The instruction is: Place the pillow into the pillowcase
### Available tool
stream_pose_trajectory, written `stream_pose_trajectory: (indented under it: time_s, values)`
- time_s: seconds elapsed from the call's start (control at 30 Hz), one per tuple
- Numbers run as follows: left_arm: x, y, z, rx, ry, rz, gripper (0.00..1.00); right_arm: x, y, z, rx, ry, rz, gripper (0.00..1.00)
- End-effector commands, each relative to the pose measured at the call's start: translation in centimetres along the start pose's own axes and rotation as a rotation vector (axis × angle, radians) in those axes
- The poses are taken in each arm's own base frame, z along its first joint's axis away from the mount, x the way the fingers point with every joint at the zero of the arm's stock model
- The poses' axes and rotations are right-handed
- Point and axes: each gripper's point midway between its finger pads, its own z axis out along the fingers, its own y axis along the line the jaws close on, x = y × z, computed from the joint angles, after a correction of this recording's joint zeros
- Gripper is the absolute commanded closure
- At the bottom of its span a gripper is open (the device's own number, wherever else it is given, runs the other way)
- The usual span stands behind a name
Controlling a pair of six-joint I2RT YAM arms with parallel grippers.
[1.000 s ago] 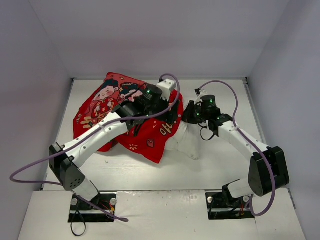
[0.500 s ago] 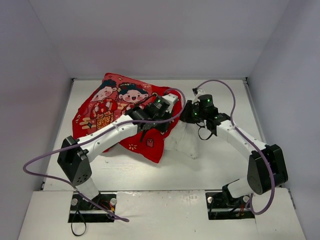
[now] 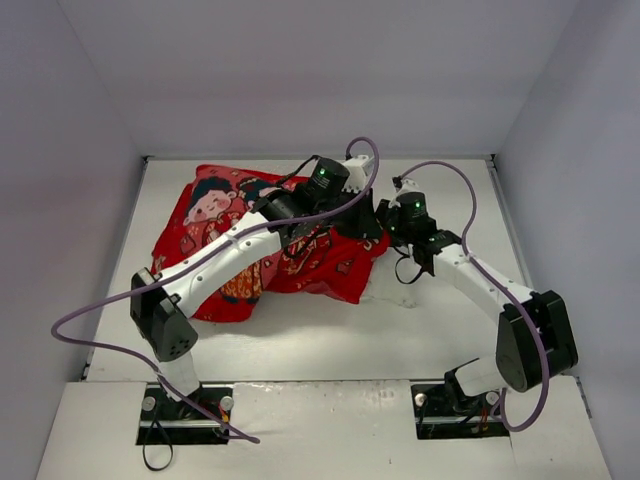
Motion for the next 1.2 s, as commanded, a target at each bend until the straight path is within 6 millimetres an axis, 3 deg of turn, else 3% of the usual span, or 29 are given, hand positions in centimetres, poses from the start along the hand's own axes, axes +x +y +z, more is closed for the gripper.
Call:
stream_pose_trajectory:
  time_s: [0.0,0.1,0.17,0.2,0.3,0.33,0.4,0.47,0.6,0.7,0.73,0.97,1.0,1.17]
  values:
    - [-4.5,-8.0,-1.4,0.349,-0.144,-0.04,1.0,-1.3,4.6,-1.2,-0.134,-0.084,0.014,1.0]
    - [-3.6,-4.6,-0.4,0.265,-0.121,-0.076,0.99,-0.6,4.2,-1.3,-0.117,-0.084,0.025,1.0]
    - [-2.9,-1.8,-0.6,0.166,-0.113,-0.068,0.82,-0.1,4.1,-1.4,-0.123,-0.07,0.016,1.0]
    - [-3.1,-0.2,-0.8,0.09,-0.133,-0.074,0.64,0.0,4.2,-1.5,-0.129,-0.069,0.005,1.0]
    - [-4.0,3.8,-3.3,-0.115,-0.199,-0.066,0.37,0.2,4.6,-1.8,-0.158,-0.06,-0.066,1.0]
    - [-4.0,4.7,-4.6,-0.173,-0.209,-0.067,0.34,0.0,4.6,-1.9,-0.163,-0.061,-0.083,1.0]
    - [-5.2,6.9,-6.4,-0.314,-0.276,-0.038,0.28,-0.6,4.5,-2.5,-0.149,-0.07,-0.132,0.91]
    - [-5.3,8.5,-7.6,-0.416,-0.274,0.001,0.27,-1.7,3.6,-3.0,-0.111,-0.082,-0.15,0.73]
    - [-6.5,11.1,-8.4,-0.537,-0.296,0.0,0.26,-5.9,2.2,-4.1,-0.073,-0.155,-0.151,0.51]
    - [-6.7,12.4,-6.3,-0.542,-0.258,-0.028,0.26,-8.2,1.0,-4.2,-0.044,-0.186,-0.131,0.41]
    - [-7.7,11.9,-6.3,-0.531,-0.275,-0.023,0.26,-8.5,0.9,-3.9,-0.041,-0.181,-0.129,0.39]
    - [-8.4,13.3,-2.3,-0.545,-0.223,-0.016,0.26,-7.8,-1.5,-0.7,0.018,-0.117,-0.065,0.17]
    - [-7.6,14.2,-0.9,-0.556,-0.179,-0.02,0.25,-7.0,-2.0,0.5,0.023,-0.084,-0.058,0.15]
    - [-6.6,15.8,1.5,-0.576,-0.133,-0.043,0.25,-5.4,-2.8,2.6,0.017,-0.031,-0.034,0.1]
